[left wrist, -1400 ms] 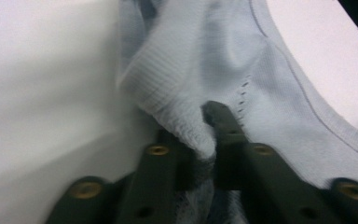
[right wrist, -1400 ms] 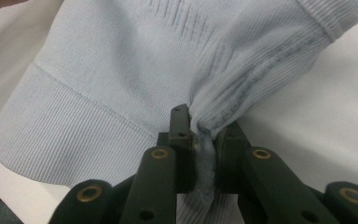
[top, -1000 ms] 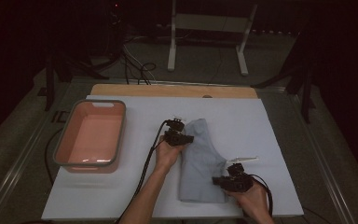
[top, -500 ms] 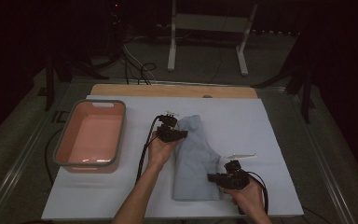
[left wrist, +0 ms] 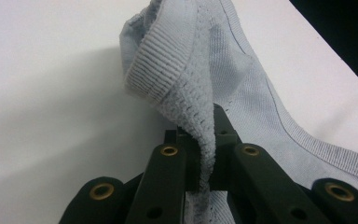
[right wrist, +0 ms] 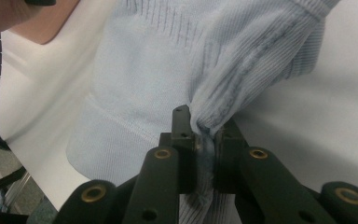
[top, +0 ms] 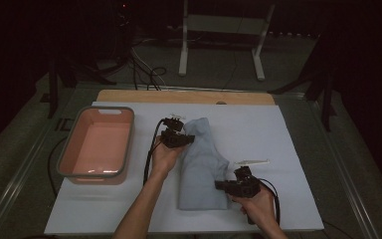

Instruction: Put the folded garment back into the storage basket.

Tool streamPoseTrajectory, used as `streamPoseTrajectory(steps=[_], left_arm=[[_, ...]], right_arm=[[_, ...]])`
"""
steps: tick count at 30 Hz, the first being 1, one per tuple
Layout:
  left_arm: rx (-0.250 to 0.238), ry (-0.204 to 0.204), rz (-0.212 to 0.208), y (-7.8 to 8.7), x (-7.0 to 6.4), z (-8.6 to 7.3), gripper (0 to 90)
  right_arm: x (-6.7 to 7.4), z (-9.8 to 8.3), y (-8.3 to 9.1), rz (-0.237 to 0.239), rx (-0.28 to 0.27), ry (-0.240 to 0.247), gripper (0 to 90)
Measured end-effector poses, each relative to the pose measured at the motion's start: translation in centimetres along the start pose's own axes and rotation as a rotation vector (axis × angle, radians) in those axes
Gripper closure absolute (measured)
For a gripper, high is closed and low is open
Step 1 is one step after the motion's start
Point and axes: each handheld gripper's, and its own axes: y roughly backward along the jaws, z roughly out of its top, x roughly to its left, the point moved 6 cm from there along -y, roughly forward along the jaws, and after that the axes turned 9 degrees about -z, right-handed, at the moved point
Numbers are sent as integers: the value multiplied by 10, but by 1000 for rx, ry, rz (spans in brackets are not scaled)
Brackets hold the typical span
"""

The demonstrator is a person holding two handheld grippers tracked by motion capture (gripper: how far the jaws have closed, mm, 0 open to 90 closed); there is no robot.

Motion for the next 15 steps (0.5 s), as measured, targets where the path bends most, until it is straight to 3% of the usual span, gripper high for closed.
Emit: streamPoseTrajectory(steps=[15], left_arm=[[-16, 2, 18, 18, 7, 7, 875]], right_arm=[[12, 14, -5, 11, -16, 10, 824]])
